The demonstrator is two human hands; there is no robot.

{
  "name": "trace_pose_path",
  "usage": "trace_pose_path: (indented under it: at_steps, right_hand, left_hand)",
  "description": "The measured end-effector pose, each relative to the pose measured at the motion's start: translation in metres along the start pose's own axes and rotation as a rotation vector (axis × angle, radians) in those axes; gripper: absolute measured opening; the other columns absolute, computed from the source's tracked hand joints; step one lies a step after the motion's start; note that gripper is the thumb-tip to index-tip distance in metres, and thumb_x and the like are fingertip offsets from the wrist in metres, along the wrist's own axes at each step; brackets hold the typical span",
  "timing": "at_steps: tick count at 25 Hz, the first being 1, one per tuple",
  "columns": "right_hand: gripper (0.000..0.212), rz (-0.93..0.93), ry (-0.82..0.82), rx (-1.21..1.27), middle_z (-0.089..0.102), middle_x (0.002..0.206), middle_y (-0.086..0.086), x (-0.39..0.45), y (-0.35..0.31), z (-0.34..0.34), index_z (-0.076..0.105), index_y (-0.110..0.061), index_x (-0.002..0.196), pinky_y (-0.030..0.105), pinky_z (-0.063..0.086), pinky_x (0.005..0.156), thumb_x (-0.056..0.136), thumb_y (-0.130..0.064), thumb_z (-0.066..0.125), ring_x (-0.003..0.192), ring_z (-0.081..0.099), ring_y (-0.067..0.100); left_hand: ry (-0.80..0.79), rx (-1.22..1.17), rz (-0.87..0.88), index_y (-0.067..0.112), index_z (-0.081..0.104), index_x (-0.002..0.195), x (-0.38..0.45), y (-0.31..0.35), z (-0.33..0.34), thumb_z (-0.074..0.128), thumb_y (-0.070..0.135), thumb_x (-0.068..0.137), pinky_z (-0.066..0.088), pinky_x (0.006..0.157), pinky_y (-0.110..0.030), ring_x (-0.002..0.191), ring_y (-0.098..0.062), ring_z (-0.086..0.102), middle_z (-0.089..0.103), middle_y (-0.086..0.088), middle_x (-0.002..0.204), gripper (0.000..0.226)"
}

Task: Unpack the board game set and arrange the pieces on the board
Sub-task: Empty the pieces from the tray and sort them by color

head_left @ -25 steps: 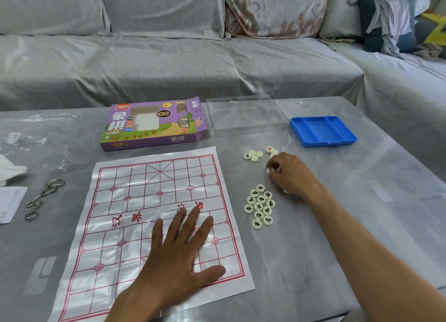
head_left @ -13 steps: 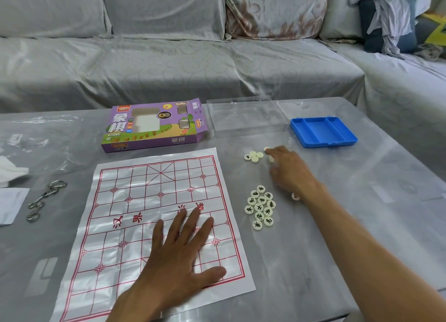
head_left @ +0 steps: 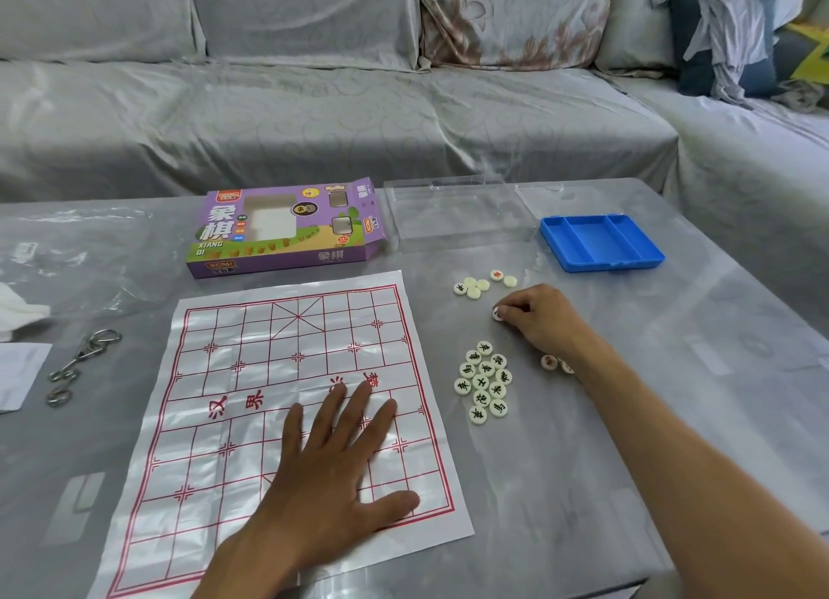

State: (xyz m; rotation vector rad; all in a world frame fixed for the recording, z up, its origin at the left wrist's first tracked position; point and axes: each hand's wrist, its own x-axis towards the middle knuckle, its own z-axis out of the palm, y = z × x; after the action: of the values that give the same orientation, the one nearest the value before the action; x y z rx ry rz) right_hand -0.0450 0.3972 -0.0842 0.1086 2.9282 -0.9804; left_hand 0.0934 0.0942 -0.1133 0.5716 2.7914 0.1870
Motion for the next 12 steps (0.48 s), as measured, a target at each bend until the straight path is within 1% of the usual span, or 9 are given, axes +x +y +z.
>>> trace_pose_path:
  at_steps: [3,4,5,7,8,9,10,11,12]
  right_hand:
    - [0.006,0.011,0.040,0.029,0.070,0.081,-0.007,-0.002,-0.002,-0.002,0.077,-0.020,0.085,0.022,0.046,0.071,0.084,-0.018,0.071,0.078,0.063,0.010]
    - [0.004,0.019,0.001,0.027,0.070,0.078,-0.008,-0.003,-0.003,-0.005,0.076,-0.021,0.080,0.022,0.047,0.070,0.081,-0.018,0.074,0.077,0.064,0.010]
    - [0.004,0.030,-0.080,0.017,0.071,0.075,-0.008,-0.005,-0.005,-0.007,0.076,-0.021,0.077,0.023,0.049,0.069,0.080,-0.019,0.077,0.075,0.064,0.010]
    - [0.002,0.027,-0.236,-0.029,0.072,0.075,-0.007,-0.009,-0.008,-0.011,0.077,-0.022,0.078,0.022,0.050,0.068,0.080,-0.021,0.077,0.074,0.064,0.008]
    - [0.002,0.017,-0.223,-0.046,0.072,0.078,-0.008,-0.009,-0.010,-0.011,0.077,-0.023,0.081,0.021,0.048,0.068,0.081,-0.022,0.075,0.076,0.064,0.008]
    - [0.006,-0.006,-0.139,-0.063,0.072,0.084,-0.008,-0.006,-0.012,-0.009,0.076,-0.023,0.088,0.021,0.046,0.070,0.084,-0.023,0.071,0.081,0.064,0.009]
    - [0.014,-0.035,-0.038,-0.079,0.070,0.095,-0.008,-0.003,-0.013,-0.004,0.073,-0.023,0.099,0.022,0.045,0.074,0.086,-0.023,0.067,0.088,0.063,0.011]
    - [0.025,-0.076,0.025,-0.107,0.066,0.108,-0.007,0.001,-0.015,0.001,0.067,-0.024,0.113,0.025,0.044,0.081,0.089,-0.023,0.063,0.097,0.060,0.014]
    - [0.036,-0.127,0.026,-0.164,0.059,0.121,-0.005,0.005,-0.017,0.008,0.059,-0.025,0.126,0.029,0.043,0.089,0.090,-0.022,0.058,0.107,0.056,0.018]
  left_hand:
    - [0.007,-0.017,-0.001,0.054,-0.024,0.141,0.000,0.000,0.000,-0.003,0.095,0.059,-0.022,0.111,-0.053,0.133,-0.008,-0.044,-0.043,0.020,0.146,0.094]
    - [0.004,-0.010,-0.001,0.054,-0.024,0.140,0.000,0.000,0.000,-0.002,0.095,0.059,-0.022,0.111,-0.053,0.133,-0.008,-0.044,-0.044,0.020,0.145,0.094]
    - [-0.001,-0.003,-0.002,0.054,-0.025,0.140,0.000,0.000,0.000,-0.002,0.094,0.060,-0.022,0.111,-0.053,0.133,-0.008,-0.045,-0.045,0.020,0.144,0.093]
    - [0.001,-0.004,-0.002,0.054,-0.026,0.139,0.000,0.001,-0.001,-0.002,0.094,0.060,-0.022,0.111,-0.053,0.132,-0.008,-0.045,-0.046,0.020,0.144,0.092]
    - [0.004,-0.007,0.001,0.054,-0.026,0.139,0.000,0.001,-0.001,-0.002,0.094,0.059,-0.022,0.111,-0.052,0.132,-0.008,-0.045,-0.046,0.020,0.144,0.092]
    - [0.006,-0.011,0.002,0.054,-0.026,0.139,0.000,0.000,0.000,-0.003,0.095,0.059,-0.023,0.111,-0.052,0.132,-0.008,-0.045,-0.045,0.020,0.144,0.093]
    - [0.017,-0.026,0.002,0.054,-0.024,0.140,0.001,0.001,0.000,-0.003,0.095,0.058,-0.023,0.110,-0.052,0.132,-0.008,-0.045,-0.044,0.020,0.145,0.094]
    - [0.034,-0.041,0.000,0.054,-0.023,0.141,0.001,0.000,0.001,-0.002,0.096,0.058,-0.023,0.110,-0.052,0.133,-0.008,-0.044,-0.042,0.020,0.146,0.095]
    - [0.049,-0.050,0.003,0.054,-0.021,0.142,0.001,-0.001,0.002,-0.001,0.097,0.058,-0.022,0.110,-0.052,0.134,-0.008,-0.043,-0.040,0.020,0.147,0.097]
